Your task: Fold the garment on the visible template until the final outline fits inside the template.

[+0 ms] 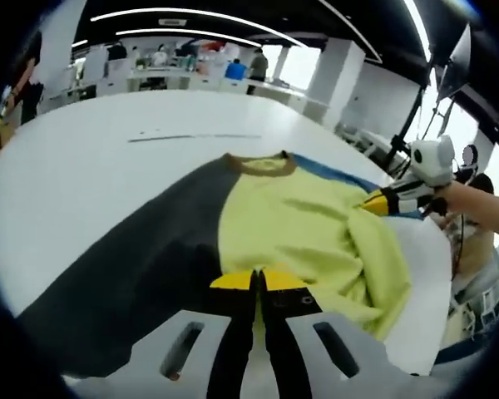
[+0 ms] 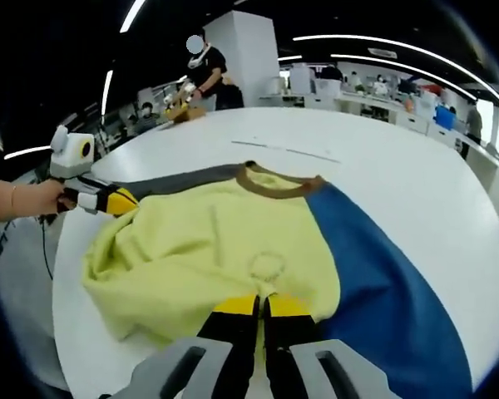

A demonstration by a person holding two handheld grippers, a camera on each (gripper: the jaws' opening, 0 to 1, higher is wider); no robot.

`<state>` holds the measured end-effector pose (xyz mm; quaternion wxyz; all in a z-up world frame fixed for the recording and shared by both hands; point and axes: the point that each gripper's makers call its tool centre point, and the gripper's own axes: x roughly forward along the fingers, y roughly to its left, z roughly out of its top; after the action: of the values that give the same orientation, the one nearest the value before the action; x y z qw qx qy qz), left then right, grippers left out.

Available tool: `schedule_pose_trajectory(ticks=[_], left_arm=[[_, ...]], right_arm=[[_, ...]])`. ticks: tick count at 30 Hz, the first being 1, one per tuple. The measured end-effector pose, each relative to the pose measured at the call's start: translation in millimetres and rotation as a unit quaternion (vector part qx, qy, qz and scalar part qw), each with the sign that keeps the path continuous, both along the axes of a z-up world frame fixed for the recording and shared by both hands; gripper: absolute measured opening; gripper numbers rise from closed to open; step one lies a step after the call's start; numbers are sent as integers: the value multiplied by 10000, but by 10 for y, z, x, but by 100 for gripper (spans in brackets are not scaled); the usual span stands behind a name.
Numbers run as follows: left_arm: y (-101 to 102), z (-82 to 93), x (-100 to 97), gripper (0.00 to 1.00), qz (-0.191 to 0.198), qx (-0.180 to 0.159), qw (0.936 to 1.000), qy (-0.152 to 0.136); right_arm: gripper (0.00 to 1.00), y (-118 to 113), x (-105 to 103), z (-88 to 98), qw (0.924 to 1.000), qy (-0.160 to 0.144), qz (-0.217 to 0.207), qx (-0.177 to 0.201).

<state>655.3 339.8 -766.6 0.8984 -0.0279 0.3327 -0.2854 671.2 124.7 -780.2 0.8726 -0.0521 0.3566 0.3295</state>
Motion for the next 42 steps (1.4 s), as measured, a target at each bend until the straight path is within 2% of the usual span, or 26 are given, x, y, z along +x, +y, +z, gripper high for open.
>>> schedule_pose_trajectory(ticks=[4,7,9,12,17,19,23,33,42], left_arm=[[1,58,6,2,-133,111,9996,-227],[23,117,3,10,-125,26,9995,-303],[20,179,-3,16,-119,-193,9992,-324],[45,236,-38,22,-304,-78,9983,-493],[73,291,-96,29,-470,-105,9974,-543],[82,313,-130,30,-664,-22,9958,-627],[144,334,-173,28,-817,53,9944,-669],[359,190,-286,23,-1047,505,9917,-549],[291,85,-233,21,-1197,603,9896,-513]], right_arm=[[3,-11,-8,50,9998,49,-58,179],[12,-1,-37,88,9998,20,-5,178],[18,-6,-64,114,9999,-3,17,155],[28,-14,-114,169,9999,-37,45,140],[38,26,-203,295,9996,-144,176,164],[42,43,-253,332,9995,-150,220,170],[44,45,-332,347,9994,-128,284,138],[44,-30,-563,247,9996,72,252,-61],[41,-138,-691,80,9988,200,0,-449]])
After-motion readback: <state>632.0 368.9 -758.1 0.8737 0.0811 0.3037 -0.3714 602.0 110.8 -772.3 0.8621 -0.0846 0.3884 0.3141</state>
